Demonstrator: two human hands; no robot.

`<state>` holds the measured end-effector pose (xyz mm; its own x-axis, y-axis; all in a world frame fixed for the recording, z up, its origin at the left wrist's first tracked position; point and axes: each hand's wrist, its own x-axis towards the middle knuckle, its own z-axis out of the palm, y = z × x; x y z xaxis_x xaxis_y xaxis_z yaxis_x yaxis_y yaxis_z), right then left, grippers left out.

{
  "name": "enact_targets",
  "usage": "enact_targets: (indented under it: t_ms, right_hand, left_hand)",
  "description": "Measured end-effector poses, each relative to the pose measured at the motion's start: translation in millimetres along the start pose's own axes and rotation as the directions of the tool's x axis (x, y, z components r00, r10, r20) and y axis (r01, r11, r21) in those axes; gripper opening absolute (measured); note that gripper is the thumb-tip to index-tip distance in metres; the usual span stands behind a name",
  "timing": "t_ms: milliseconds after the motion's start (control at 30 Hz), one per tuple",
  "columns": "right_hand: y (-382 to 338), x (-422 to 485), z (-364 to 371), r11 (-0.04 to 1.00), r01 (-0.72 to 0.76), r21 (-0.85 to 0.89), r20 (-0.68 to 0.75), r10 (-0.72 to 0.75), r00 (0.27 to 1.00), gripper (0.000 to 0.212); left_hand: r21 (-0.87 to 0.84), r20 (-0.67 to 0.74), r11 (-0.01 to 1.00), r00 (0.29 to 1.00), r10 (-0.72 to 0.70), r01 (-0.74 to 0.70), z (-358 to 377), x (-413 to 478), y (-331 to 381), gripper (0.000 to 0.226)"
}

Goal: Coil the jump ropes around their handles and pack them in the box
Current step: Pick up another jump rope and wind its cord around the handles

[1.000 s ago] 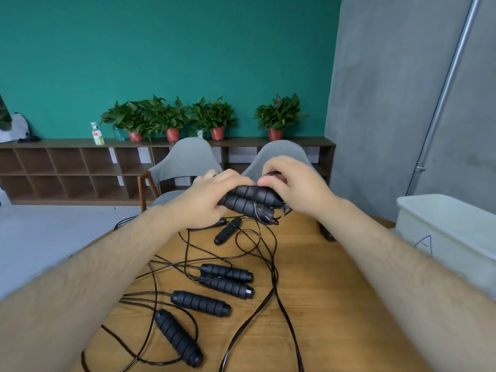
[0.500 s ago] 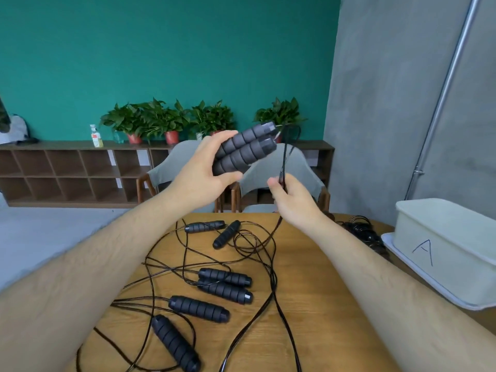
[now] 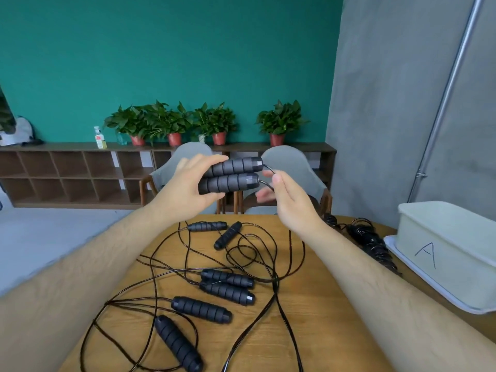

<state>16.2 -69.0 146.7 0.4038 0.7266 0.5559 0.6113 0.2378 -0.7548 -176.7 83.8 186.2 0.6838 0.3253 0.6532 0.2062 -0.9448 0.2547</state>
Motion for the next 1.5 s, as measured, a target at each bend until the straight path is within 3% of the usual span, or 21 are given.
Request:
enact_targets:
  t_ms: [100,167,300,467,600,767,867,933,1033,1133,1233,1367,1433,1500]
  right_hand:
    - [-6.6,-4.4,10.6,0.992,-0.057,0.111,-0.102,0.069,0.992,0.042]
    - [-7.3,-8.3,16.0,1.000,-0.019,0.002,-0.141,0.019,0.990,0.039]
    - [-13.1,-14.7,24.0,0.981,-0.009,-0.195,-0.018,0.006,1.000,0.035]
    - [-13.7,-11.2,13.7,0.868,0.097,-0.487,0.004,-0.108,0.994,0.037]
    - [-17.2,-3.9,-4.5,0.775,0.245,-0.583,0.066,-0.256,0.964,0.032]
    - [-17.3,11.2,-23.0,0.810,0.333,-0.483,0.108,-0.323,0.940,0.030]
    - [-10.4,16.3,-23.6,0.926,0.238,-0.293,0.053,-0.233,0.971,0.019]
    - [-6.2,16.4,-17.7,0.987,0.079,-0.140,0.004,-0.079,0.997,0.021]
    - [-6.8,6.0,-0.1,0.989,-0.136,-0.052,-0.014,0.136,0.991,0.024]
    - [-18.1,-4.6,20.9,0.990,-0.075,-0.123,0.035,0.080,0.996,0.023]
    - [-27.4,-7.7,36.7,0.980,-0.065,-0.189,0.123,0.090,0.988,0.022]
    - [-22.9,-10.0,34.4,0.927,0.002,-0.374,0.234,0.092,0.968,0.022]
    - [-24.5,-8.9,29.6,0.886,0.058,-0.459,0.288,0.087,0.954,0.024]
    - [-29.0,-6.5,24.1,0.837,0.108,-0.536,0.318,0.081,0.945,0.024]
  left_hand:
    - [-0.020,-0.039,0.999,0.999,-0.032,0.032,0.7,0.9,1.9,0.069]
    - [-0.008,-0.081,0.995,0.992,-0.099,0.098,0.1,5.4,2.2,0.074]
    - [0.140,-0.077,0.966,0.975,-0.206,0.215,-1.5,11.7,-5.8,0.079]
    - [0.353,0.039,0.918,0.978,-0.205,0.178,0.0,2.5,-17.5,0.069]
    - [0.368,0.155,0.927,0.979,-0.134,0.069,-1.8,-4.4,-19.4,0.061]
    - [0.117,0.379,0.986,0.923,0.063,-0.116,-4.0,-12.3,-7.6,0.059]
    - [-0.056,0.328,0.990,0.935,0.138,-0.127,-1.5,-15.2,16.5,0.057]
    - [-0.110,0.216,0.988,0.967,0.133,-0.111,-0.9,-12.5,33.7,0.058]
    - [0.095,0.024,0.990,0.995,0.098,-0.100,4.2,-2.7,47.4,0.065]
    - [0.430,-0.035,0.902,0.997,0.065,-0.044,24.2,7.7,45.0,0.077]
    - [0.698,0.024,0.716,0.999,-0.035,0.009,43.3,12.9,33.2,0.083]
    - [0.799,0.129,0.595,0.991,-0.033,-0.084,47.2,14.5,16.3,0.063]
    - [0.827,0.183,0.546,0.983,-0.035,-0.134,47.0,10.6,13.9,0.069]
    - [0.848,0.165,0.515,0.985,-0.043,-0.120,44.5,2.6,24.4,0.060]
